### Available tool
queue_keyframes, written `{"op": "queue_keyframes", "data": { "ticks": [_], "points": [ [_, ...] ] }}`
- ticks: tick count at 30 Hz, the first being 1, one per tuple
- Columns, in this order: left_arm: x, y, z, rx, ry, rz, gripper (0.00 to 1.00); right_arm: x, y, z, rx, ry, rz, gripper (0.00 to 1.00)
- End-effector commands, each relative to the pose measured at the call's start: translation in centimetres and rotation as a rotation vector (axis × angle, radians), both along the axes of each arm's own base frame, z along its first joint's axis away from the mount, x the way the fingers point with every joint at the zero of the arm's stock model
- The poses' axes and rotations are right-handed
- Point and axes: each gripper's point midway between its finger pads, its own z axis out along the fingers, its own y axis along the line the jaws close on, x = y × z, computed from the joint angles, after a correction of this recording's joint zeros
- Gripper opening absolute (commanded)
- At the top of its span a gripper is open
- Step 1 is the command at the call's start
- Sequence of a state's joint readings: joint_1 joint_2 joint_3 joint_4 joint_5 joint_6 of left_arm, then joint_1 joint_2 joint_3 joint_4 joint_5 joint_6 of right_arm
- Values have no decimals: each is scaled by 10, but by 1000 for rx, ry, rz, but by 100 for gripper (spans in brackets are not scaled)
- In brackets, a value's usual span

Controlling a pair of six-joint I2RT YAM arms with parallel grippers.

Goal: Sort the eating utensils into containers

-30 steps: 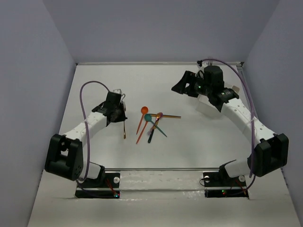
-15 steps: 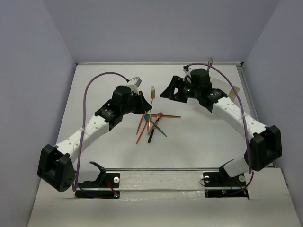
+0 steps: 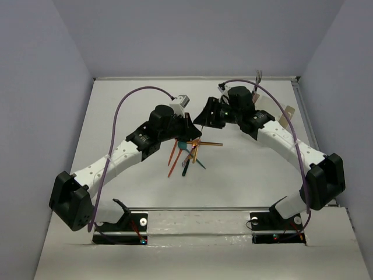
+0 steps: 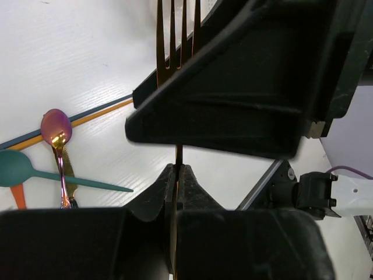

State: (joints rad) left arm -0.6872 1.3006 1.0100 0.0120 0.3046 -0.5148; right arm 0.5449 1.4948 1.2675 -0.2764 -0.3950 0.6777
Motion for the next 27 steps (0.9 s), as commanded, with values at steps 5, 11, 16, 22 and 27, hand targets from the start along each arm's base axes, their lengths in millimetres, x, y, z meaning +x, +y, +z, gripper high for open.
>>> {"op": "queue_keyframes", "data": {
  "ticks": [5,11,16,22,27],
  "points": [
    [0,-10,37,-59,-83,-24,9,23,-3,19,-20,-96,-83,7],
    [4,6,38,-8,-128,36,64,55,-23,35,-149,-213,-201,7],
    [-3,25,25,49,-126,74,81,115,-89,57,-205,-277,-393,7],
    [-17,55,-2,123,-96,143,99,185,-220,102,-381,-432,-740,7],
    [-28,77,-19,176,-62,197,99,215,-285,124,-485,-517,-898,7]
  ]
}}
